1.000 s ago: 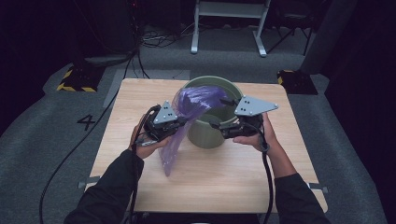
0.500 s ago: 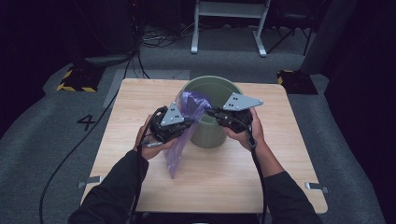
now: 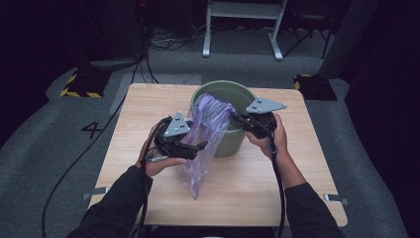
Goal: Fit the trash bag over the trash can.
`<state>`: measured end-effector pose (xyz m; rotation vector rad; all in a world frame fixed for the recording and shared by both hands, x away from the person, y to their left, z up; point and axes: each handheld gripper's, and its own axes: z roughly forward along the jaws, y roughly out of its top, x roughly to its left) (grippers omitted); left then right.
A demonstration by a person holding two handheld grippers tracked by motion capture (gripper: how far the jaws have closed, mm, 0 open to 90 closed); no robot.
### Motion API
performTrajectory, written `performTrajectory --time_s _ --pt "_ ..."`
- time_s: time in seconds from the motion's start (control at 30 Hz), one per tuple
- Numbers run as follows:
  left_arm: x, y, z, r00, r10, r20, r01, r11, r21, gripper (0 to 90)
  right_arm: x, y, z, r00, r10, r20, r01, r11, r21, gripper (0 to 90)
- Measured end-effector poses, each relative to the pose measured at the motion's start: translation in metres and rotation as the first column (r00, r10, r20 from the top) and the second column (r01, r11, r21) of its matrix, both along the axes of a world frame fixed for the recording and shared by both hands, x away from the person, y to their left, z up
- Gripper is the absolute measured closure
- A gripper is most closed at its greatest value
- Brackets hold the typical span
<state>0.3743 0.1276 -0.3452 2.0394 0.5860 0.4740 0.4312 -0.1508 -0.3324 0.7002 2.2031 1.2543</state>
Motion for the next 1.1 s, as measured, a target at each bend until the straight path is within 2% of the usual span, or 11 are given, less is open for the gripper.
performTrajectory --time_s 0.2,0.27,0.33,0.47,0.57,0.63,0.77,0.8,0.9,0.97,1.1 --pt "0.008 0.01 -0.015 0.9942 -0.03 -0.103 0.026 0.9989 -0.039 22.3 0.009 -0.015 -0.004 0.9985 -0.046 -0.03 0.046 0.9989 0.005 89.6" --pt "0.011 0.009 -0.021 0.9924 -0.029 -0.119 0.027 0.9994 -0.023 30.9 0.009 -0.018 -0.004 0.9978 -0.059 -0.031 0.059 0.9982 0.002 85.4" --pt "0.014 0.006 -0.026 0.991 -0.025 -0.131 0.025 0.9997 -0.001 43.5 0.011 -0.021 -0.005 0.996 -0.081 -0.038 0.081 0.9967 0.004 72.6" --pt "0.016 0.002 -0.029 0.9944 -0.021 -0.104 0.024 0.9992 0.032 67.3 0.012 -0.025 -0.005 0.9948 -0.087 -0.054 0.087 0.9962 0.0 50.2" --pt "0.015 0.002 -0.028 0.9976 -0.027 -0.064 0.031 0.9981 0.053 80.4 0.008 -0.03 -0.004 0.9974 -0.055 -0.047 0.055 0.9984 0.006 39.8" --pt "0.013 0.002 -0.026 0.998 -0.033 -0.054 0.035 0.9982 0.048 84.0 0.002 -0.036 0.001 0.9992 -0.032 -0.025 0.032 0.9995 0.005 30.0" --pt "0.011 0.004 -0.023 0.9985 -0.036 -0.041 0.037 0.9989 0.03 86.0 -0.012 -0.05 0.012 1.0 0.003 0.003 -0.003 0.9988 0.05 27.3" --pt "0.011 0.005 -0.021 0.9987 -0.035 -0.037 0.036 0.999 0.027 86.1 -0.018 -0.05 0.014 0.9993 0.035 0.014 -0.036 0.9976 0.06 27.3" --pt "0.01 0.006 -0.018 0.999 -0.035 -0.028 0.035 0.9993 0.012 86.7 -0.037 -0.043 0.015 0.9913 0.122 0.051 -0.125 0.9905 0.059 27.7" --pt "0.009 0.007 -0.016 0.999 -0.039 -0.02 0.039 0.9992 0.01 86.8 -0.049 -0.033 0.012 0.9807 0.183 0.069 -0.187 0.9806 0.059 27.8" --pt "0.008 0.007 -0.013 0.9989 -0.043 -0.017 0.043 0.9991 -0.008 86.9 -0.061 -0.014 0.003 0.9654 0.244 0.093 -0.246 0.969 0.019 26.6"
